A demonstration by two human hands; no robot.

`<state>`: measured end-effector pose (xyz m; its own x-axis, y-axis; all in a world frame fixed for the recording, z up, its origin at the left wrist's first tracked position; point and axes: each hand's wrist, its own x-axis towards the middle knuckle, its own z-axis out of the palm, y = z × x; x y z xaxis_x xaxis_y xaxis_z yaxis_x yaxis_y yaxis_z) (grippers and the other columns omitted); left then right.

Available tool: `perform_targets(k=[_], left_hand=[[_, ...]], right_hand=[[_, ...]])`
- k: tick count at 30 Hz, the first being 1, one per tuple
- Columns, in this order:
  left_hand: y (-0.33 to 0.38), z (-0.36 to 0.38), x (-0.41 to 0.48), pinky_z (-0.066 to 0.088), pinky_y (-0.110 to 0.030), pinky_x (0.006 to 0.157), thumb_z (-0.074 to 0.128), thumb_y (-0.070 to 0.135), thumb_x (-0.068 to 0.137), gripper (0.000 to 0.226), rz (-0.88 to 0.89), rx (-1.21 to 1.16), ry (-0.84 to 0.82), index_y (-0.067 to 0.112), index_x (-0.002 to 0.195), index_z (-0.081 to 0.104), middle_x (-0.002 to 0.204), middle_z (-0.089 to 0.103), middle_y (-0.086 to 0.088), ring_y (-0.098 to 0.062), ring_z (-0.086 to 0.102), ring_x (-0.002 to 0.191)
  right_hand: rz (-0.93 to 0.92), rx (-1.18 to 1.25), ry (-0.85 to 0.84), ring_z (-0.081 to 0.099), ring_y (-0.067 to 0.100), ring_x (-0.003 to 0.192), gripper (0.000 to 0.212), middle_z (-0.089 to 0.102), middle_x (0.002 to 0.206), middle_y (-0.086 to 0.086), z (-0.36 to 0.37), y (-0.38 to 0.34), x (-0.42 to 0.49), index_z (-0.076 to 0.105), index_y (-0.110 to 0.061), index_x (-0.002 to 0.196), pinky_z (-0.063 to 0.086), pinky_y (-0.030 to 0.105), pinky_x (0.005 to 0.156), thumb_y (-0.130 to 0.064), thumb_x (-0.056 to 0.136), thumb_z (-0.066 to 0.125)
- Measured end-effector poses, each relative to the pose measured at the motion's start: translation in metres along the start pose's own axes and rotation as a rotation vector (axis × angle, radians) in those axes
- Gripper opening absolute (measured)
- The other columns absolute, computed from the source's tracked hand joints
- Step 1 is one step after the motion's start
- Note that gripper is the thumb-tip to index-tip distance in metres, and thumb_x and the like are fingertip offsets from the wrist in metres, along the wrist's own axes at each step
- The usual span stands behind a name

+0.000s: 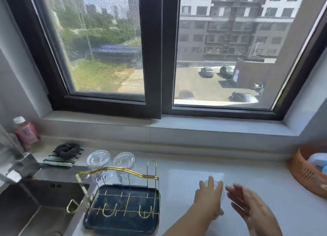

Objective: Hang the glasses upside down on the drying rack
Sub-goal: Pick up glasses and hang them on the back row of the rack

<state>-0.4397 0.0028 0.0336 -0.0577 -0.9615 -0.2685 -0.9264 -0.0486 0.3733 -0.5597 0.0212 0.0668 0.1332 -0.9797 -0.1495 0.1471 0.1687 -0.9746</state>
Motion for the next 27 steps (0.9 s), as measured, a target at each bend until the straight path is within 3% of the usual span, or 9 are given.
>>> perform_targets(k=[4, 6, 8, 10, 13, 15, 17, 21, 27], left_hand=[[0.002, -0.014, -0.010, 0.038, -0.045, 0.101, 0.061, 0.021, 0.082, 0.061, -0.098, -0.282, 0.190, 0.021, 0.134, 0.029, 0.142, 0.028, -0.011, -0.035, 0.034, 0.124], [0.002, -0.029, -0.025, 0.038, -0.036, 0.101, 0.063, 0.027, 0.079, 0.063, -0.100, -0.575, 0.292, 0.026, 0.132, 0.030, 0.136, 0.033, -0.004, -0.025, 0.040, 0.120], [0.004, -0.045, -0.048, 0.043, -0.024, 0.091, 0.067, 0.028, 0.075, 0.060, -0.022, -0.867, 0.369, 0.035, 0.124, 0.034, 0.124, 0.038, 0.004, -0.011, 0.048, 0.104], [0.004, -0.061, -0.072, 0.045, -0.014, 0.081, 0.068, 0.025, 0.072, 0.055, 0.070, -1.015, 0.444, 0.042, 0.112, 0.034, 0.114, 0.039, 0.009, 0.001, 0.048, 0.093], [-0.012, -0.089, -0.104, 0.045, -0.019, 0.093, 0.069, 0.023, 0.076, 0.060, 0.130, -0.935, 0.558, 0.041, 0.118, 0.030, 0.127, 0.041, 0.005, 0.001, 0.048, 0.106], [-0.041, -0.110, -0.127, 0.028, -0.013, 0.103, 0.068, 0.034, 0.078, 0.072, 0.129, -0.742, 0.596, 0.036, 0.134, 0.023, 0.139, 0.030, 0.014, 0.001, 0.033, 0.123], [-0.088, -0.130, -0.154, 0.015, -0.006, 0.103, 0.064, 0.042, 0.078, 0.074, 0.066, -0.616, 0.698, 0.034, 0.138, 0.021, 0.140, 0.022, 0.020, 0.004, 0.020, 0.128], [-0.198, -0.147, -0.194, 0.021, -0.037, 0.112, 0.053, 0.041, 0.085, 0.060, -0.331, -0.403, 0.894, 0.016, 0.137, 0.035, 0.149, 0.032, -0.004, -0.018, 0.026, 0.137], [-0.267, -0.125, -0.191, 0.022, -0.045, 0.112, 0.048, 0.040, 0.090, 0.065, -0.494, -0.669, 0.688, 0.012, 0.142, 0.022, 0.153, 0.020, -0.014, -0.026, 0.021, 0.140]], right_hand=[[0.021, -0.064, 0.131, 0.058, 0.029, 0.105, 0.024, 0.061, 0.112, 0.018, -0.004, 0.009, 0.008, 0.059, -0.010, 0.101, 0.046, 0.030, 0.084, -0.027, 0.092, 0.043], [0.073, -0.030, 0.191, 0.051, 0.032, 0.112, 0.060, 0.053, 0.125, 0.014, 0.005, 0.006, 0.008, 0.050, -0.011, 0.117, 0.043, 0.039, 0.090, -0.054, 0.076, 0.056], [0.150, 0.223, 0.086, 0.059, 0.030, 0.100, 0.078, 0.057, 0.122, 0.012, 0.015, 0.002, 0.011, 0.048, -0.011, 0.118, 0.056, 0.037, 0.077, -0.066, 0.063, 0.055], [0.159, 0.434, -0.105, 0.068, 0.028, 0.089, 0.059, 0.068, 0.112, 0.016, 0.030, -0.015, 0.011, 0.056, -0.009, 0.113, 0.060, 0.036, 0.064, -0.052, 0.073, 0.050], [0.055, 0.410, -0.271, 0.070, 0.020, 0.081, 0.034, 0.074, 0.094, 0.010, 0.057, -0.038, 0.012, 0.066, -0.017, 0.099, 0.059, 0.029, 0.060, -0.037, 0.075, 0.052], [-0.059, 0.240, -0.265, 0.067, 0.017, 0.084, 0.043, 0.070, 0.096, 0.005, 0.082, -0.052, 0.013, 0.061, -0.018, 0.109, 0.057, 0.027, 0.061, -0.037, 0.072, 0.056], [-0.178, -0.043, -0.191, 0.061, 0.016, 0.097, 0.048, 0.062, 0.111, 0.004, 0.111, -0.062, 0.016, 0.053, -0.022, 0.119, 0.052, 0.032, 0.074, -0.035, 0.073, 0.061], [-0.413, -0.558, -0.188, 0.045, 0.023, 0.117, 0.062, 0.044, 0.132, 0.013, 0.164, -0.063, 0.028, 0.041, -0.015, 0.129, 0.036, 0.036, 0.096, -0.029, 0.076, 0.069], [-0.421, -1.080, -0.317, 0.045, 0.026, 0.118, 0.078, 0.043, 0.132, 0.013, 0.222, -0.029, 0.038, 0.034, -0.012, 0.132, 0.039, 0.039, 0.099, -0.038, 0.070, 0.073]])
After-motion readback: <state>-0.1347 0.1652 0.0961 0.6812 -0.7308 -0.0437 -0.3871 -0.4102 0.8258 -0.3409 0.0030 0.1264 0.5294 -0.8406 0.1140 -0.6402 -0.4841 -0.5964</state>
